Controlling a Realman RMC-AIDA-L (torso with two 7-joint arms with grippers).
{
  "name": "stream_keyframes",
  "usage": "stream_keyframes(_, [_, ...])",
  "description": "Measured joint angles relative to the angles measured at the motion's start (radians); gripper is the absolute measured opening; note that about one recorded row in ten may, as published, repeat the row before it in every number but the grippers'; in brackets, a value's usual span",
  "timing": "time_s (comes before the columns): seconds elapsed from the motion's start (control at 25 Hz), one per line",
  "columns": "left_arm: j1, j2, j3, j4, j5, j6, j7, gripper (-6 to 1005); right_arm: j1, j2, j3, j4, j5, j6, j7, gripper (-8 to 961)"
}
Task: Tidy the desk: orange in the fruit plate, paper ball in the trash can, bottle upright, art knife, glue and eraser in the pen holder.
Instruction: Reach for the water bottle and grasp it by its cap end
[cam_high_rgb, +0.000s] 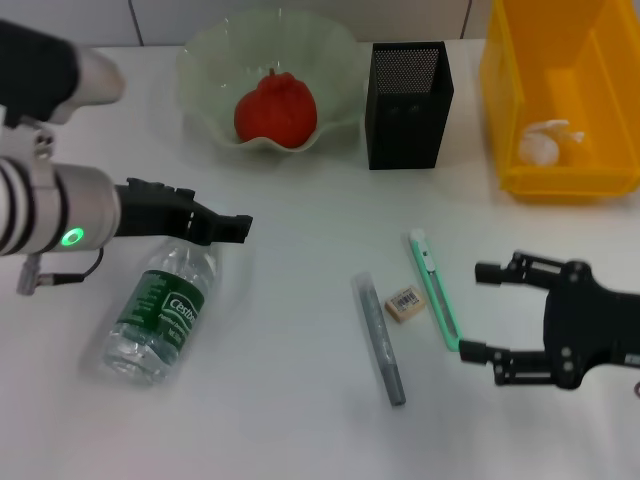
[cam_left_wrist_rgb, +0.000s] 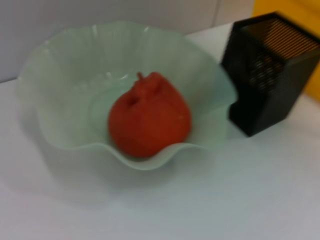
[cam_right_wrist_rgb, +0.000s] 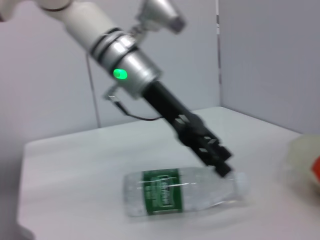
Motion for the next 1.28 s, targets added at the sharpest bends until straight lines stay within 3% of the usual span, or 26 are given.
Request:
stream_keyframes(0.04, [0.0,0.0,0.0,0.0,0.0,0.0,0.0,742,0.0,0.0,0.0,0.0,0.0,0.0,0.0,839])
stream_keyframes(0.08, [-0.104,-0.002,0.073,-0.042,0.221,-0.023,-0.202,741,0.001,0.0,0.0,0.02,0.001,-0.003,-0.008,839])
stream_keyframes(0.2, [-0.104,-0.002,0.073,-0.042,0.221,-0.023,-0.202,738,0.005,0.0,0.0,0.054,0.002,-0.005,-0.014,839])
stream_keyframes(0.24, [-0.165,-0.003,0.092,-0.095,0.318,-0.035,-0.279,736,0.005,-0.001,0.0,0.059,0.002,-0.006,-0.014,839])
stream_keyframes(0.28, [-0.165,-0.003,0.092,-0.095,0.318,-0.035,-0.279,735,0.005,-0.001,0.0,0.062,0.003,-0.006,-0.015,839])
stream_keyframes(0.32, [-0.219,-0.004,0.094,-0.167,0.363,-0.052,-0.31,734,0.006,-0.001,0.0,0.064,0.003,-0.006,-0.016,839])
stream_keyframes(0.44, [-0.233,-0.004,0.092,-0.191,0.365,-0.058,-0.311,730,0.007,-0.001,0.0,0.067,0.002,-0.006,-0.018,839])
stream_keyframes(0.52, [-0.281,-0.002,0.086,-0.276,0.368,-0.064,-0.312,728,0.007,-0.001,0.0,0.07,0.002,-0.002,-0.019,839])
stream_keyframes(0.88, [-0.295,-0.004,0.093,-0.29,0.371,-0.06,-0.313,717,0.016,-0.002,0.011,0.097,0.003,0.0,-0.026,838])
stream_keyframes(1.28, [-0.366,-0.002,0.097,-0.349,0.376,-0.01,-0.285,705,0.016,-0.002,0.033,0.1,0.002,-0.006,-0.023,838])
